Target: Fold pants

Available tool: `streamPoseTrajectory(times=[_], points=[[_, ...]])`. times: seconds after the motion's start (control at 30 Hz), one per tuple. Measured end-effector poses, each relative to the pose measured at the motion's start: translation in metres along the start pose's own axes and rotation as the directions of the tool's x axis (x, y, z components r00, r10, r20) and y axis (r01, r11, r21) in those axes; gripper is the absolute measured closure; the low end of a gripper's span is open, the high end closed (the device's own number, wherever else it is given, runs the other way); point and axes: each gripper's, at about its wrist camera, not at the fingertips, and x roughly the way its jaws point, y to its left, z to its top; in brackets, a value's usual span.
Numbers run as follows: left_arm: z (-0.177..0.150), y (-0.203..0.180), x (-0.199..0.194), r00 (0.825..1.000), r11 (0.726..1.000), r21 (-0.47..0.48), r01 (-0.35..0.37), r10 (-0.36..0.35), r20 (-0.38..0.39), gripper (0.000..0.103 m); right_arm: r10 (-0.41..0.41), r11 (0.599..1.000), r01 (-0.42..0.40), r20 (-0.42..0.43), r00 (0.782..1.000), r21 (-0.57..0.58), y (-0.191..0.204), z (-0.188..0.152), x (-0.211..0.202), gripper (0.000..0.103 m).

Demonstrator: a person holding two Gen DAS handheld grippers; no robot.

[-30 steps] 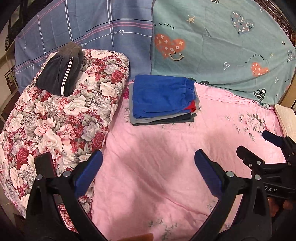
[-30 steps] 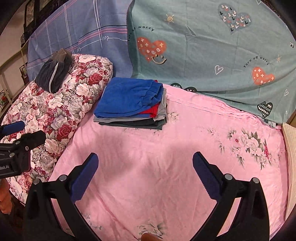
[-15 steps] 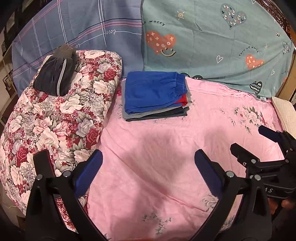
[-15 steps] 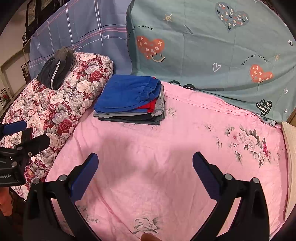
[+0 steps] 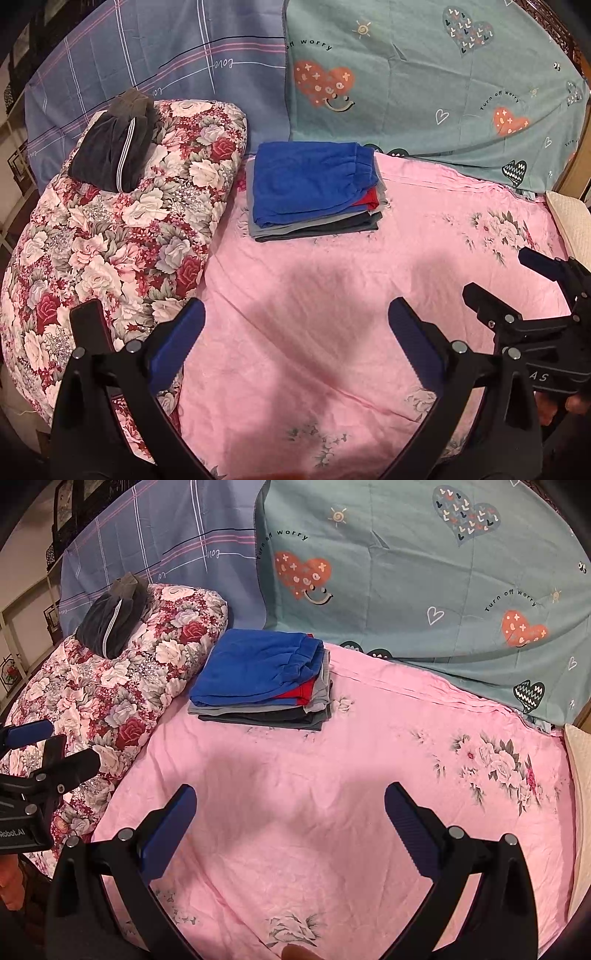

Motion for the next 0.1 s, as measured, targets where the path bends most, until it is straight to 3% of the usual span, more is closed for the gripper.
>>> streamPoseTrajectory(times=[0.1], points=[[0.0005, 0.0005, 0.0007, 1.0, 1.0, 0.0, -0.001, 0.001, -0.001, 0.002, -0.002, 1.0, 0.002, -0.002, 1.0, 0.0, 0.0011, 0.0009, 0.002, 0.001]])
